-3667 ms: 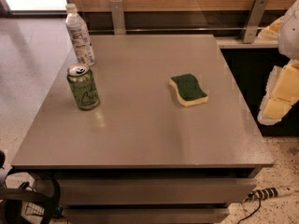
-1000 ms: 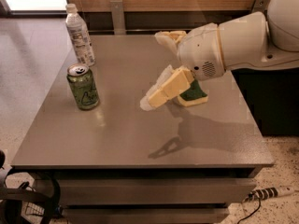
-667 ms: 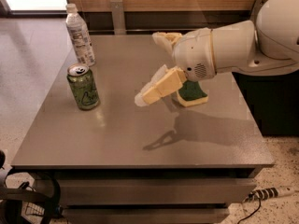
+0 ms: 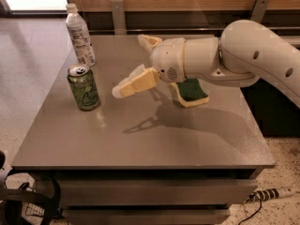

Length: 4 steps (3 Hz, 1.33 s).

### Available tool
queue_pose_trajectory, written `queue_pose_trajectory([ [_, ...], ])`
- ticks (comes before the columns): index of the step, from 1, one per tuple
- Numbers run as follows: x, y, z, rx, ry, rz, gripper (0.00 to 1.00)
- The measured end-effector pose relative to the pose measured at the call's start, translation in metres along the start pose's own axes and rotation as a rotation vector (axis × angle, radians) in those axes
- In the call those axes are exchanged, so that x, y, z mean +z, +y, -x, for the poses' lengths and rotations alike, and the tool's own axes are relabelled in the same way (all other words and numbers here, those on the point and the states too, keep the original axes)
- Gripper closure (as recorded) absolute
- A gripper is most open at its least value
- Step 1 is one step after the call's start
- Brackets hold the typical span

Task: Knock green can over

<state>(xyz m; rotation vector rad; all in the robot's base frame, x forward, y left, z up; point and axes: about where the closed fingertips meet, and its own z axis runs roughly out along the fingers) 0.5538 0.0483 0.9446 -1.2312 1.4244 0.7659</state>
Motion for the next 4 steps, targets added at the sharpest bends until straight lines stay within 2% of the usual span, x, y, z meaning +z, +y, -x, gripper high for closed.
queue_pose_trajectory([
  [1,0.029,-0.004,-0.006,0.019,-0.035,-0.022,0.0],
  [2,0.074,0.003,-0.017,0.041,-0.044,-0.025,0.0],
  [4,0.139,0.025,-0.028,0.06,-0.097,0.05,0.01],
])
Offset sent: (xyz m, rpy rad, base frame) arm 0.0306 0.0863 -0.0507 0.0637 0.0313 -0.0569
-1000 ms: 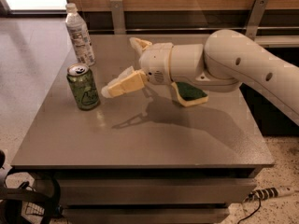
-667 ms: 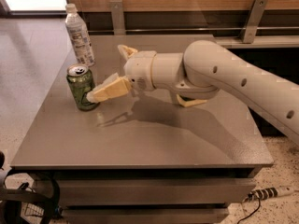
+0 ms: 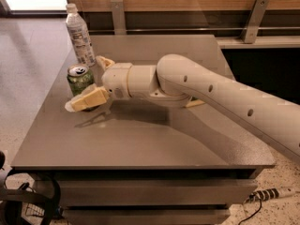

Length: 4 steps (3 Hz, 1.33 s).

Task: Knock green can over

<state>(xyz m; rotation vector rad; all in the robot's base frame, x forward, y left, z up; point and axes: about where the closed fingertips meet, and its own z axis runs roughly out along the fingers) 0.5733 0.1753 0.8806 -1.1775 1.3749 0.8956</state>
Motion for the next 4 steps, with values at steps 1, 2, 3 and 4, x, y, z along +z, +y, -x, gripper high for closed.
queue_pose_trajectory([
  [1,0.0144,0.0116,0.0021,-0.033,-0.026,0.043,0.29],
  [2,0.0154,0.013,0.0032,-0.031,-0.025,0.045,0.61],
  [3,0.0168,0.0143,0.0039,-0.032,-0.026,0.048,0.85],
  [4,0.0184,0.016,0.0048,-0.033,-0.026,0.052,1.0],
])
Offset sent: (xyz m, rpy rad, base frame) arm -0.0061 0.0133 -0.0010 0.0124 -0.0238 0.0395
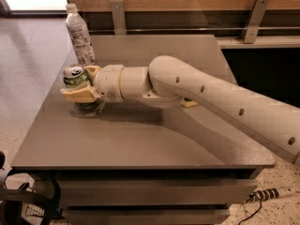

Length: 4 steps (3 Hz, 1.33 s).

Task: Knock green can over

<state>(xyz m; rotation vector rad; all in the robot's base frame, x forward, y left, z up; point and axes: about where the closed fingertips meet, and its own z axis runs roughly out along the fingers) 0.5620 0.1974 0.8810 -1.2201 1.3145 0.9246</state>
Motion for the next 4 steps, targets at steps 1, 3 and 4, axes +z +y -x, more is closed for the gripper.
queue_pose_trajectory([
  [1,0.0,0.0,0.001,-0.001,-0.004,0.001,1.0],
  [3,-0.041,-0.001,0.069,-0.146,-0.051,-0.07,1.0],
  [4,-0.056,0.0,0.094,-0.201,-0.057,-0.104,1.0],
])
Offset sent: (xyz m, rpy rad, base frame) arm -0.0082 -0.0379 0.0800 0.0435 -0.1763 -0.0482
